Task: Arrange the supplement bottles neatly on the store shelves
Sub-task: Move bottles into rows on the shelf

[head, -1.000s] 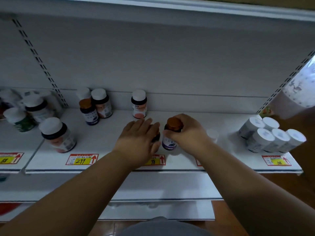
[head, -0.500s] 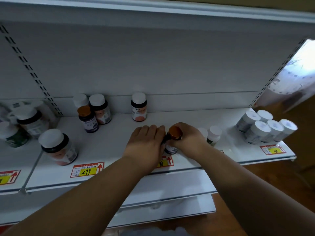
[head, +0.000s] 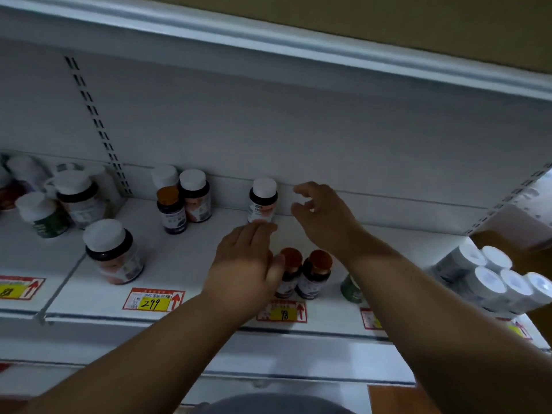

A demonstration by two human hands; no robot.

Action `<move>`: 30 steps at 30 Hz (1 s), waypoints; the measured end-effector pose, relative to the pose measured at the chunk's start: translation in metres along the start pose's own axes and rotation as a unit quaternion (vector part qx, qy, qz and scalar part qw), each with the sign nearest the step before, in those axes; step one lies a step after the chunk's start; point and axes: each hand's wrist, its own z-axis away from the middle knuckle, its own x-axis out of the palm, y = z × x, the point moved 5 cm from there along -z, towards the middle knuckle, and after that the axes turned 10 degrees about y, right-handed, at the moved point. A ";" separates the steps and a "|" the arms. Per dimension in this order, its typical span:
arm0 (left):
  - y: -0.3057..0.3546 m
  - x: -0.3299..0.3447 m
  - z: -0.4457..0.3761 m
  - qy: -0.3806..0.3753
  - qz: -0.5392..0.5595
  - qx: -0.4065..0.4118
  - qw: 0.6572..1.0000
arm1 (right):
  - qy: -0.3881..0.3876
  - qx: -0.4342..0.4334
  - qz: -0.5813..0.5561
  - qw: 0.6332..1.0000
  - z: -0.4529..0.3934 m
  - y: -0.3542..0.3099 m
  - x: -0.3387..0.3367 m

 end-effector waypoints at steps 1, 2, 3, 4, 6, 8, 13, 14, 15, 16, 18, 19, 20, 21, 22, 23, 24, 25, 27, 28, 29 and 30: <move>-0.005 -0.002 -0.002 0.012 0.014 -0.016 1.000 | -0.024 -0.017 0.016 0.999 -0.016 -0.006 0.013; -0.009 -0.004 -0.004 0.024 0.026 -0.031 0.999 | -0.046 -0.027 0.027 0.998 -0.030 -0.012 0.027; -0.013 -0.006 -0.006 0.035 0.037 -0.048 0.998 | -0.066 -0.032 0.034 0.997 -0.041 -0.016 0.042; -0.017 -0.007 -0.007 0.041 0.045 -0.067 0.996 | -0.081 -0.041 0.046 0.995 -0.049 -0.019 0.055; -0.024 -0.009 -0.007 0.035 0.054 -0.104 0.992 | -0.080 -0.066 0.100 0.990 -0.060 -0.022 0.075; -0.033 -0.010 -0.006 0.013 0.049 -0.136 0.989 | -0.040 -0.090 0.147 0.984 -0.068 -0.021 0.082; -0.055 -0.020 -0.010 -0.008 0.065 -0.204 0.977 | -0.007 -0.079 0.150 0.986 -0.077 -0.013 0.083; -0.058 -0.023 -0.011 -0.005 0.069 -0.211 0.975 | -0.010 -0.063 0.124 0.990 -0.077 -0.011 0.081; -0.060 -0.028 -0.012 -0.002 0.074 -0.214 0.974 | -0.012 -0.045 0.090 0.995 -0.076 -0.012 0.078; -0.061 -0.032 -0.014 0.004 0.080 -0.214 0.973 | -0.014 -0.028 0.059 0.998 -0.073 -0.013 0.073; -0.063 -0.041 -0.015 0.014 0.095 -0.215 0.972 | 0.000 -0.010 -0.004 1.000 -0.062 -0.020 0.058; -0.064 -0.046 -0.016 0.018 0.104 -0.217 0.971 | 0.013 -0.003 -0.045 0.999 -0.055 -0.028 0.049; -0.066 -0.052 -0.015 0.022 0.116 -0.222 0.968 | 0.027 0.003 -0.088 0.996 -0.045 -0.037 0.038; -0.067 -0.058 -0.014 0.028 0.133 -0.227 0.964 | 0.037 0.006 -0.126 0.991 -0.034 -0.048 0.028; -0.069 -0.064 -0.013 0.033 0.154 -0.229 0.961 | 0.041 0.009 -0.163 0.986 -0.024 -0.059 0.019; -0.069 -0.070 -0.012 0.033 0.174 -0.219 0.959 | 0.036 0.013 -0.205 0.978 -0.014 -0.070 0.013; -0.067 -0.077 -0.011 0.029 0.192 -0.199 0.961 | 0.025 0.020 -0.243 0.969 -0.005 -0.080 0.011; -0.063 -0.084 -0.009 0.022 0.210 -0.173 0.962 | 0.011 0.030 -0.270 0.962 0.003 -0.089 0.011; -0.055 -0.098 -0.004 0.006 0.245 -0.128 0.961 | -0.007 0.051 -0.293 0.955 0.017 -0.103 0.017; -0.053 -0.103 -0.001 0.001 0.257 -0.115 0.960 | -0.010 0.060 -0.299 0.952 0.024 -0.107 0.021; -0.053 -0.107 0.004 -0.002 0.266 -0.109 0.958 | -0.013 0.066 -0.301 0.951 0.031 -0.111 0.026; -0.055 -0.109 0.009 -0.005 0.272 -0.109 0.956 | -0.017 0.071 -0.300 0.951 0.037 -0.114 0.031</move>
